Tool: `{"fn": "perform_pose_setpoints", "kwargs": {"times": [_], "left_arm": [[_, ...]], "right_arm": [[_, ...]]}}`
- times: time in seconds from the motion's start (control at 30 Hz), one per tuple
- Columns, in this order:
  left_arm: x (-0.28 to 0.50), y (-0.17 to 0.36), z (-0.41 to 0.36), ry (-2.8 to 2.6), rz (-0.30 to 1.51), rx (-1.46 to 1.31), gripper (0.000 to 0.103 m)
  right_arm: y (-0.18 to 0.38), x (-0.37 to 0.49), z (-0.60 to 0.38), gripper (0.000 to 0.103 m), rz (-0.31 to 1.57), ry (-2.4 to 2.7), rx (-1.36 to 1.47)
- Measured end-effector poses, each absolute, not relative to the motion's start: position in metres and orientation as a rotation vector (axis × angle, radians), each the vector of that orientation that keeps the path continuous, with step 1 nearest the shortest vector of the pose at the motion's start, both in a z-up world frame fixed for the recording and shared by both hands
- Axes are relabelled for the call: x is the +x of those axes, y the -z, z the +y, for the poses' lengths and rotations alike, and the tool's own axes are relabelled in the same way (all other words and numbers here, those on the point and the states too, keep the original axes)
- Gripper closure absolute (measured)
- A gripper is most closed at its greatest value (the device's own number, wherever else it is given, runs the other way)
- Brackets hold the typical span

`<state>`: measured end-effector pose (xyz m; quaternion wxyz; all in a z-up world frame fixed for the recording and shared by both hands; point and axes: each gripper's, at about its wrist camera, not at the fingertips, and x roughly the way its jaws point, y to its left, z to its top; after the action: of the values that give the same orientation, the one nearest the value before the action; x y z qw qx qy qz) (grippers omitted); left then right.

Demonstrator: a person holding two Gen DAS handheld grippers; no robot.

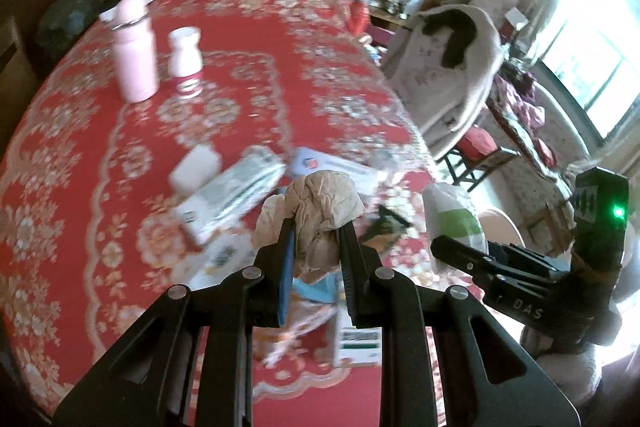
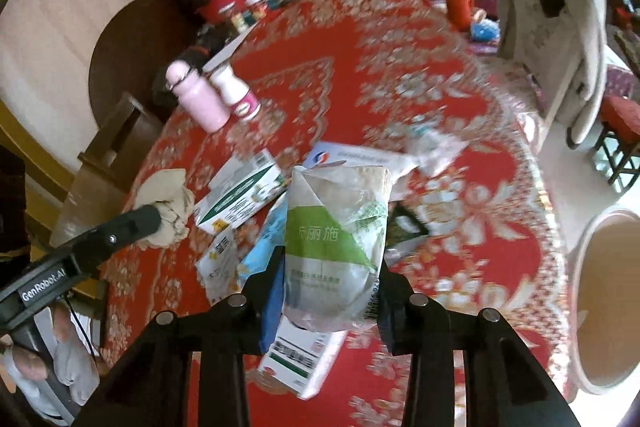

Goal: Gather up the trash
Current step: 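Carry the paper ball and packet with both tools over the beige bin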

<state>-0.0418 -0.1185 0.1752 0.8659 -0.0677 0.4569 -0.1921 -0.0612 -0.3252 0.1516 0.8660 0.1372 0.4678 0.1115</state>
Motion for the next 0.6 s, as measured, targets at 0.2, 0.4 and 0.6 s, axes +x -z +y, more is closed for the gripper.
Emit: {"fn": "perform_pose_setpoints", "kwargs": {"times": [0.2,0.4,0.6], "left_arm": [[-0.045,-0.183,-0.177,0.482,0.949,-0.089,0.084],[-0.052,-0.184,-0.242,0.579,0.954,-0.032,0.084],[-0.059,-0.18,-0.304,0.66,0.968,0.013,0.084]], "right_arm": [[-0.161,-0.08,-0.376,0.065,0.954,-0.157,0.31],[-0.162,-0.103,-0.434,0.065,0.942,-0.062,0.354],[-0.158,-0.129,-0.491,0.065,0.94,0.039,0.399]]}}
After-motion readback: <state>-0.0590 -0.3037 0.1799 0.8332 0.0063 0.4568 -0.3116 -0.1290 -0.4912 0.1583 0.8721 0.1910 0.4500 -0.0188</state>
